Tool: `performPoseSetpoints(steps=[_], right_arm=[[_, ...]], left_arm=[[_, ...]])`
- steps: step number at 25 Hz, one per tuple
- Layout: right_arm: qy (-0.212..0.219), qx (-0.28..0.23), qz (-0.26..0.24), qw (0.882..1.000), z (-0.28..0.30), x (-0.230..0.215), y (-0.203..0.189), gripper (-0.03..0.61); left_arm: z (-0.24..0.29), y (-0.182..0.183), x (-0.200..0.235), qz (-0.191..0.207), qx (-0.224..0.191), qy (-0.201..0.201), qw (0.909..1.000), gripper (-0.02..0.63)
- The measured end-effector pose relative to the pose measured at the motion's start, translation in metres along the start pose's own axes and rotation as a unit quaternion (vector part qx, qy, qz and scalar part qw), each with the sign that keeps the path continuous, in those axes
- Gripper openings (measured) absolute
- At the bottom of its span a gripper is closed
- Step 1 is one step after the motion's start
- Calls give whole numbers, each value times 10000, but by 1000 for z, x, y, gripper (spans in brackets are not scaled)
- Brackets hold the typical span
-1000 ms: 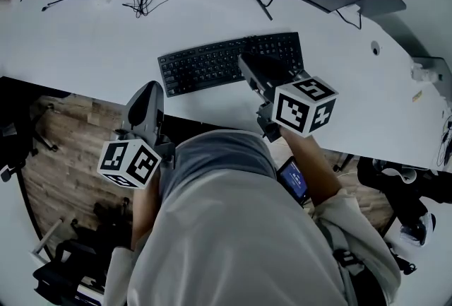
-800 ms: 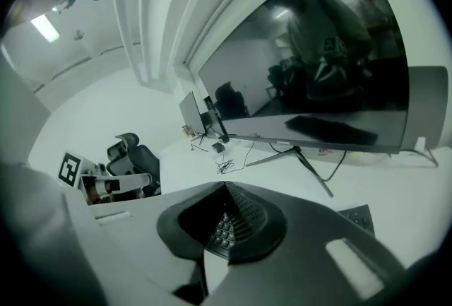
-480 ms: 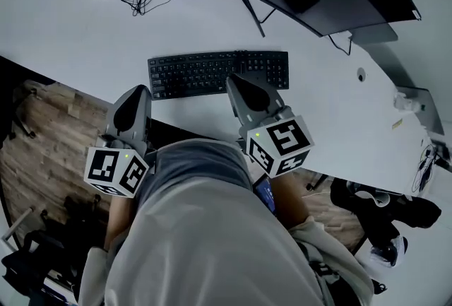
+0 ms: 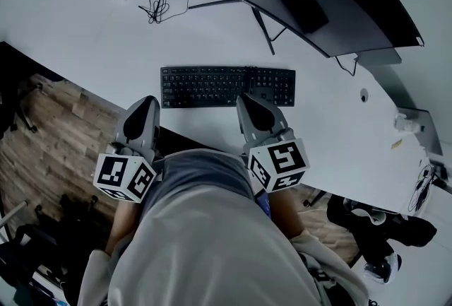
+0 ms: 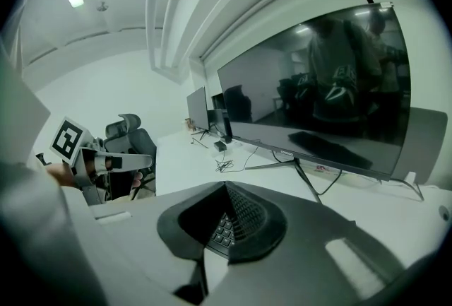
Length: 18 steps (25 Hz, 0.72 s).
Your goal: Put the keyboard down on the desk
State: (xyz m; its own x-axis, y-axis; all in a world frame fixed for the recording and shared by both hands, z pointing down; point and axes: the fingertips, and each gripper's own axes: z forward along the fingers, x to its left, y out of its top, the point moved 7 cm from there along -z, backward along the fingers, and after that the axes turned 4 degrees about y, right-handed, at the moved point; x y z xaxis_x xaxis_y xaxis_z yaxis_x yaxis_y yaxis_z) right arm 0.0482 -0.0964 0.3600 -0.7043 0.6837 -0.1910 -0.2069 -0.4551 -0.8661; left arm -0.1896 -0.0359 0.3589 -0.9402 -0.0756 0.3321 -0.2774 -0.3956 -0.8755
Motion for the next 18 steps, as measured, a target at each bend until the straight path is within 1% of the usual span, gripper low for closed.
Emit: performPoseSetpoints(steps=[2, 4, 8, 13, 18], right_arm=[[41, 17, -24, 10000, 1, 2, -1, 3], [58, 21, -35, 10000, 2, 4, -2, 3], [-96, 106, -275, 9995, 4, 9, -5, 3], [25, 185, -44, 9998, 5, 12, -9, 3], [39, 345, 99, 9993, -3, 18, -11, 3]], left_arm=[[1, -2, 4, -90, 3, 40, 10000, 0], [1, -4, 6, -93, 49, 71, 9999, 0], [2, -10, 9, 83, 239, 135, 9996, 0], [-1, -14, 14, -94, 297, 276, 9991, 0], [-8, -14, 8, -124, 429, 195, 9988, 0]])
